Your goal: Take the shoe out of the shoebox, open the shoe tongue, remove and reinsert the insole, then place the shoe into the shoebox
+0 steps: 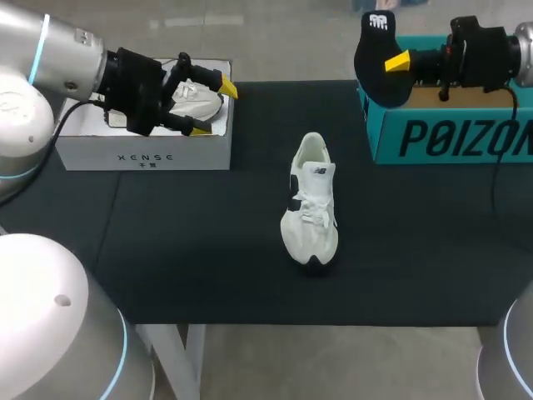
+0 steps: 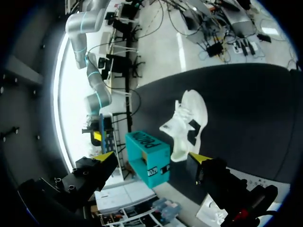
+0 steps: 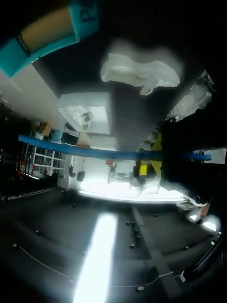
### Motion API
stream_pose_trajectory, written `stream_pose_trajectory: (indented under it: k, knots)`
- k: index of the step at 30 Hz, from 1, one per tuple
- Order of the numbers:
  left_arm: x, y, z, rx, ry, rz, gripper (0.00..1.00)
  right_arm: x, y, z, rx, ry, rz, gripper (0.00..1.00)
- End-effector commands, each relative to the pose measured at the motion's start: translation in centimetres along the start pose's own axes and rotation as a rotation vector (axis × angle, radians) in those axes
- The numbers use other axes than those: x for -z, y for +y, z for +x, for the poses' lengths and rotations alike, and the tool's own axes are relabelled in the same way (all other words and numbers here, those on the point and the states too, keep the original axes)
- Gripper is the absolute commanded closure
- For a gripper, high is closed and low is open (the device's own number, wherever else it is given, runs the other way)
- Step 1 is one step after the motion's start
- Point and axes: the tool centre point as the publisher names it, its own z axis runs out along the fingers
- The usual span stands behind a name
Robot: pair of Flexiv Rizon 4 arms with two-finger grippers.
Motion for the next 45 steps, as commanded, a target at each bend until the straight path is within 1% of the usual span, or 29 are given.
stream_pose_trajectory:
  k: [1, 3, 4, 7, 11, 13, 16, 18, 21, 23, 26, 27, 40, 42, 43, 45]
  knots:
    - [1.3, 1.1, 1.1, -0.029, 0.006, 0.095, 0.00, 0.0, 0.2, 0.4, 0.026, -0.026, -0.015, 1.00]
    - [1.5, 1.3, 1.7, -0.036, 0.016, 0.103, 0.00, 0.0, 0.4, 0.5, 0.044, -0.025, -0.030, 1.00]
    - [1.7, 1.4, 1.9, -0.029, 0.013, 0.088, 0.00, 0.0, 0.4, 0.5, 0.050, -0.026, -0.036, 1.00]
    - [1.9, 1.6, 2.2, -0.023, 0.011, 0.074, 0.00, 0.0, 0.6, 0.6, 0.061, -0.029, -0.048, 1.00]
    - [2.2, 1.7, 2.6, -0.008, 0.008, 0.062, 0.00, 0.0, 0.7, 0.5, 0.064, -0.031, -0.048, 1.00]
    - [2.2, 1.6, 2.6, 0.002, 0.010, 0.040, 0.00, 0.0, 0.7, 0.5, 0.067, -0.032, -0.043, 1.00]
    - [2.2, 1.6, 2.6, 0.002, 0.010, 0.040, 0.00, -0.3, 0.7, 0.5, 0.089, -0.039, -0.038, 1.00]
    - [2.2, 1.6, 2.6, 0.002, 0.010, 0.040, 0.00, -0.7, 1.1, 0.6, 0.125, -0.044, -0.050, 1.00]
    - [2.2, 1.6, 2.6, 0.002, 0.010, 0.040, 0.00, -1.6, 1.9, 1.3, 0.223, -0.062, -0.077, 1.00]
    - [2.2, 1.6, 2.6, 0.002, 0.010, 0.040, 0.00, -2.2, 2.3, 1.3, 0.267, -0.071, -0.084, 1.00]
    - [2.2, 1.6, 2.6, 0.002, 0.010, 0.040, 0.00, -2.9, 2.7, 1.4, 0.320, -0.113, -0.085, 1.00]
    - [2.2, 1.6, 2.6, 0.002, 0.010, 0.040, 0.00, -3.1, 2.9, 1.3, 0.345, -0.172, -0.083, 1.00]
    - [2.2, 1.6, 2.6, 0.002, 0.010, 0.040, 0.00, -3.1, 2.9, 1.3, 0.345, -0.172, -0.083, 1.00]
    - [2.2, 1.6, 2.6, 0.002, 0.010, 0.040, 0.00, -4.4, 3.3, 1.1, 0.453, -0.292, -0.022, 1.00]
    - [2.2, 1.6, 2.6, 0.002, 0.010, 0.040, 0.00, -5.2, 3.4, 0.9, 0.493, -0.322, 0.013, 1.00]
    - [2.2, 1.6, 2.6, 0.002, 0.010, 0.040, 0.00, -6.3, 3.5, 0.1, 0.520, -0.401, 0.042, 1.00]
